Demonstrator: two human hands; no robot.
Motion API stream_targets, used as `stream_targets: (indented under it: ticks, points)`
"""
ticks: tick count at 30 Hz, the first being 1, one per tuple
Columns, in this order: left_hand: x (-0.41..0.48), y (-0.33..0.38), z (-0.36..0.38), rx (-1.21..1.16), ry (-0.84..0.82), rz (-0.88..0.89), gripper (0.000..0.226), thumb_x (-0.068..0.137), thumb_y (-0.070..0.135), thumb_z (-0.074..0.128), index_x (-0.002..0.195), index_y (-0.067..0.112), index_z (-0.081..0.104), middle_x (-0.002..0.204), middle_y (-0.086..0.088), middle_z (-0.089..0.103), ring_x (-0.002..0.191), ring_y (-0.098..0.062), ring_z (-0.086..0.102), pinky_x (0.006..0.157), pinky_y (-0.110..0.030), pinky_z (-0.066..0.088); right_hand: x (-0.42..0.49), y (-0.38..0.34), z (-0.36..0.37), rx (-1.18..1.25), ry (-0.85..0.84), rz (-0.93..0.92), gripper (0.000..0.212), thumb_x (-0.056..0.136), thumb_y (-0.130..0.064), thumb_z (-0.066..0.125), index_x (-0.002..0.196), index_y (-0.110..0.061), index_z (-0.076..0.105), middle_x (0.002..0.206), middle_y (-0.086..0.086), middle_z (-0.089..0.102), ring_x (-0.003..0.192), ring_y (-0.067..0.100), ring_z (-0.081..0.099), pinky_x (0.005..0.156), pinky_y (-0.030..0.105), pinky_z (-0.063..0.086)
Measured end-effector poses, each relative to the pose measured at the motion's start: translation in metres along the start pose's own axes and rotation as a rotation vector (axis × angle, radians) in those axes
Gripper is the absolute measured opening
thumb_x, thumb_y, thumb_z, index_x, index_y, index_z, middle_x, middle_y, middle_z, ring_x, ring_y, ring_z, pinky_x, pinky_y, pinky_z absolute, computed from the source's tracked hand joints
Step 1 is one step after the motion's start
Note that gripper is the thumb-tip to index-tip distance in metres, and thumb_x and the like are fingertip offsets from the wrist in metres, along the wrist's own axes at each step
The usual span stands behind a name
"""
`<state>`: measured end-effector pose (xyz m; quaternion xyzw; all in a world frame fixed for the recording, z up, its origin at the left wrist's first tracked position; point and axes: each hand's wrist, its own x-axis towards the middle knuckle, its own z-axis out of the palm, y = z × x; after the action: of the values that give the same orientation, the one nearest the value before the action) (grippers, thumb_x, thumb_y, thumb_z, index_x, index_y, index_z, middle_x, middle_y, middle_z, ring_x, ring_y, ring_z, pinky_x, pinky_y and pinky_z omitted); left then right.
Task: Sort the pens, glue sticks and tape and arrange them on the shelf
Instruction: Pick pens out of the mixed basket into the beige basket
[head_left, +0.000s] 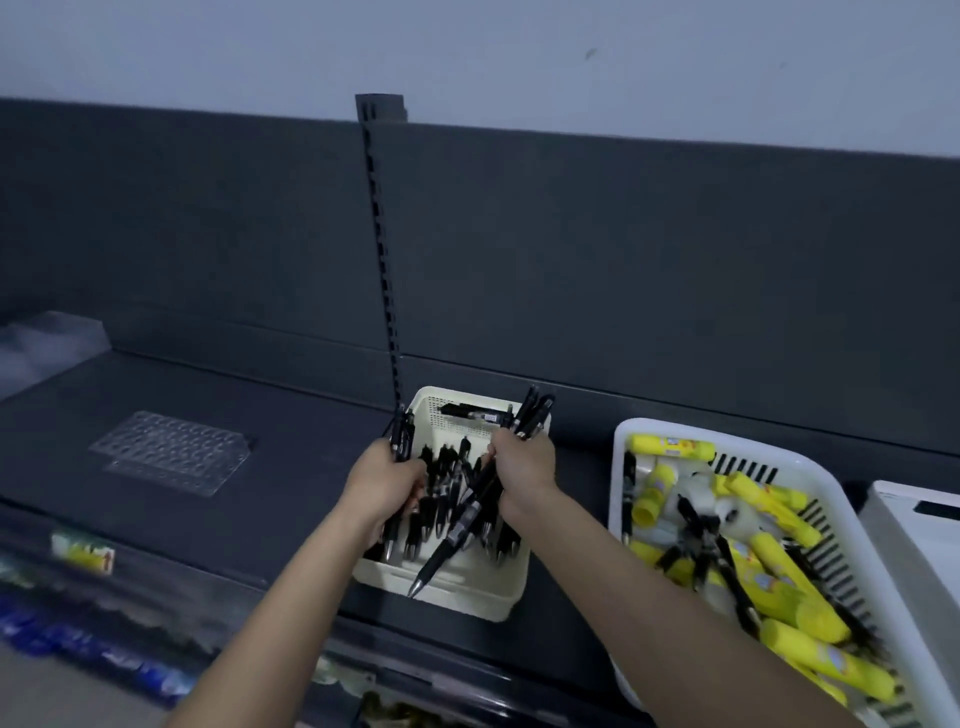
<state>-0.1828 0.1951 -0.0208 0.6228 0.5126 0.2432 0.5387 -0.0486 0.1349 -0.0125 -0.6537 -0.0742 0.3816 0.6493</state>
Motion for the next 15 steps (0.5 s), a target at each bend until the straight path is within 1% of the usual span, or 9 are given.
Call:
stream_targets:
  ticks: [3,5,6,8,10,12,14,15]
  points:
    - [0.01,-0.01,-0.004,0.007,-0.017,-0.029,0.011,0.089,0.004,0.051,0.098,-0.002,0.052,0.064,-0.009,0.056,0.048,-0.017,0.047,0.047,-0.029,0.037,0.006,0.004,0.013,0.008,0.052,-0.033,0.011,0.086,-0.006,0.053,0.09,-0.016,0.049,0.071,0.002,0.053,0.06,0.016,0.05,0.062,0.031,0.044]
    - [0.015,-0.011,-0.004,-0.005,-0.022,-0.027,0.012,0.088,0.003,0.051,0.098,-0.003,0.052,0.066,-0.011,0.056,0.05,-0.018,0.047,0.047,-0.029,0.037,0.013,0.003,0.017,-0.008,0.085,-0.07,0.014,0.084,-0.006,0.054,0.092,-0.017,0.049,0.072,0.003,0.055,0.063,0.018,0.053,0.064,0.032,0.047]
    - [0.018,-0.01,-0.003,-0.002,-0.023,-0.023,0.01,0.088,0.003,0.051,0.097,-0.002,0.052,0.068,-0.011,0.056,0.05,-0.018,0.047,0.046,-0.028,0.037,0.016,0.001,0.019,-0.029,0.096,-0.085,0.015,0.082,-0.005,0.053,0.092,-0.015,0.048,0.075,0.006,0.056,0.065,0.02,0.054,0.065,0.033,0.048]
    - [0.023,-0.009,-0.002,0.014,-0.032,-0.007,0.003,0.087,0.003,0.051,0.091,0.002,0.05,0.067,-0.011,0.054,0.046,-0.016,0.046,0.042,-0.024,0.036,0.02,0.0,0.022,-0.085,0.109,-0.106,0.012,0.082,-0.006,0.052,0.084,-0.016,0.046,0.077,0.009,0.057,0.068,0.024,0.055,0.066,0.035,0.048]
    - [0.029,-0.009,-0.001,0.037,-0.043,0.003,0.004,0.086,0.002,0.051,0.085,0.004,0.048,0.063,-0.009,0.053,0.042,-0.015,0.045,0.041,-0.024,0.036,0.022,0.001,0.023,-0.125,0.118,-0.119,0.019,0.084,-0.006,0.052,0.077,-0.02,0.042,0.075,0.007,0.055,0.068,0.024,0.053,0.069,0.039,0.05]
    - [0.033,-0.01,0.001,0.082,-0.057,0.002,0.005,0.083,0.002,0.052,0.081,0.004,0.048,0.057,-0.007,0.053,0.039,-0.015,0.045,0.042,-0.025,0.036,0.023,0.009,0.023,-0.168,0.125,-0.126,0.022,0.084,-0.006,0.053,0.076,-0.022,0.04,0.074,0.005,0.054,0.069,0.024,0.053,0.071,0.041,0.051]
    - [0.036,-0.01,0.003,0.124,-0.068,-0.01,0.007,0.083,0.001,0.052,0.079,0.005,0.048,0.054,-0.005,0.052,0.036,-0.012,0.045,0.04,-0.023,0.036,0.023,0.02,0.024,-0.215,0.122,-0.123,0.009,0.08,-0.012,0.058,0.08,-0.017,0.05,0.079,0.007,0.062,0.072,0.026,0.06,0.074,0.041,0.055]
    - [0.036,-0.011,0.004,0.147,-0.07,-0.009,0.009,0.083,0.001,0.053,0.077,0.006,0.048,0.054,-0.005,0.052,0.035,-0.01,0.045,0.038,-0.02,0.036,0.026,0.028,0.024,-0.238,0.126,-0.107,0.01,0.078,-0.017,0.06,0.086,-0.013,0.056,0.084,0.008,0.067,0.075,0.028,0.064,0.076,0.043,0.057]
